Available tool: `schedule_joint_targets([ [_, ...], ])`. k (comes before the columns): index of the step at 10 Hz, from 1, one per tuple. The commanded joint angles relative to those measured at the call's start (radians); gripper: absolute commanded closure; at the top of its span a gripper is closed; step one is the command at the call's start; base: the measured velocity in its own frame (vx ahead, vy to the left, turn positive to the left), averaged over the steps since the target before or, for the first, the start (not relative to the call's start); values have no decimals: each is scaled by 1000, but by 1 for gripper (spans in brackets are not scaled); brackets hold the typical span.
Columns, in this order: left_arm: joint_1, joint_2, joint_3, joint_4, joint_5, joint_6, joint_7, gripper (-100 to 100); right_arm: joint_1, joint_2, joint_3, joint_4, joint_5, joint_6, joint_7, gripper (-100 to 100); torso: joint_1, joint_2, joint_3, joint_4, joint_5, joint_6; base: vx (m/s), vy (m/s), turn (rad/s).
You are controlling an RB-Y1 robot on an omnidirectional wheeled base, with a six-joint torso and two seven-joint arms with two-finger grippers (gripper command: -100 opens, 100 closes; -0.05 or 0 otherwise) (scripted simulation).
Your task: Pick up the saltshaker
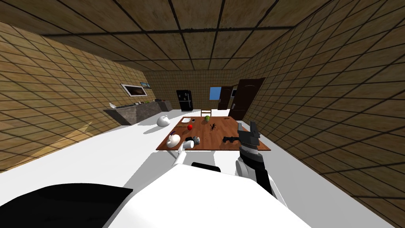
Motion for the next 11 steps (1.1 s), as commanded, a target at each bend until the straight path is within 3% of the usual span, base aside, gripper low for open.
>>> schedule_joint_targets([
  [1,0,0,0,0,0,0,0,-100,0,0,0,0,0,0,0,0,0,0,0,0,0,0,0,0,0],
  [2,-1,-2,0,2,1,0,0,0,0,0,0,0,0,0,0,0,1,1,0,0,0,0,0,0,0],
  [3,-6,-7,0,36,3,-29,-7,-100,0,0,0,0,0,0,0,0,1,1,0,0,0,0,29,0,-21],
  [5,-13,-13,0,78,6,-65,-17,-100,0,0,0,0,0,0,0,0,1,-2,-1,0,0,0,61,3,-22],
  [6,-9,-10,0,61,6,-50,-13,-100,0,0,0,0,0,0,0,0,1,-3,-2,-1,0,0,31,0,-3],
  [7,-9,-11,0,62,6,-54,-14,100,0,0,0,0,0,0,0,0,1,-2,-1,0,0,0,0,0,0],
  [11,-11,-12,-1,59,7,-57,-14,100,0,0,0,0,0,0,0,0,0,-2,-2,-2,-1,-1,0,0,0],
])
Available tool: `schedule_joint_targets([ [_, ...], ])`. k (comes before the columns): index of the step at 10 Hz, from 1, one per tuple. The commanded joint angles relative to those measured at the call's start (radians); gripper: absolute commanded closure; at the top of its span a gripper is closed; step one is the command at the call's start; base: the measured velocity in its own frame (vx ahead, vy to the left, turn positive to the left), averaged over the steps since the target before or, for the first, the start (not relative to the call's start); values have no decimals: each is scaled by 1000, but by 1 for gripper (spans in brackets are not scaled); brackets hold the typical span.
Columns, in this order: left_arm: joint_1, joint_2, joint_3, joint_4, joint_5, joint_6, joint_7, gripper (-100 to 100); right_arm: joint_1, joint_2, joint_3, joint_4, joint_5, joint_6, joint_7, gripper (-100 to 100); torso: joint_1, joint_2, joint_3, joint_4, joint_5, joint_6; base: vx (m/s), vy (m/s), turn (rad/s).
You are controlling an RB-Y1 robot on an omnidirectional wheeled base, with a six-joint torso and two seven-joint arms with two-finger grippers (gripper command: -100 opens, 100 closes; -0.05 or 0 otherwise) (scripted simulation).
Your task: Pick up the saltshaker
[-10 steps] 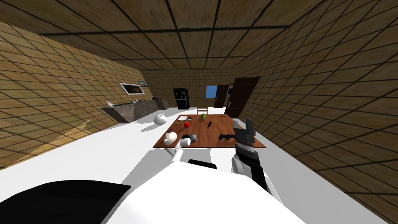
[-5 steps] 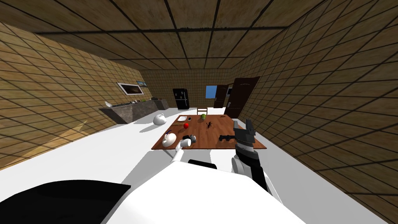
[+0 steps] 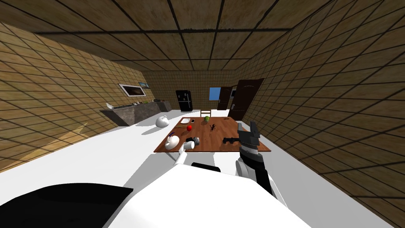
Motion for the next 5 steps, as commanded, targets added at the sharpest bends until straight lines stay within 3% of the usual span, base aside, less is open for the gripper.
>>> schedule_joint_targets([
  [1,0,0,0,0,0,0,0,0,0,0,0,0,0,0,0,0,0,0,0,0,0,0,0,0,0],
  [2,6,7,1,-32,-4,34,9,100,0,0,0,0,0,0,0,0,0,0,0,0,0,0,-41,3,32],
  [4,5,7,1,-35,-5,34,9,100,0,0,0,0,0,0,0,0,1,5,3,1,0,-1,-55,3,21],
  [5,5,8,1,-36,-5,38,10,0,0,0,0,0,0,0,0,0,0,3,2,1,0,0,-6,1,0],
])
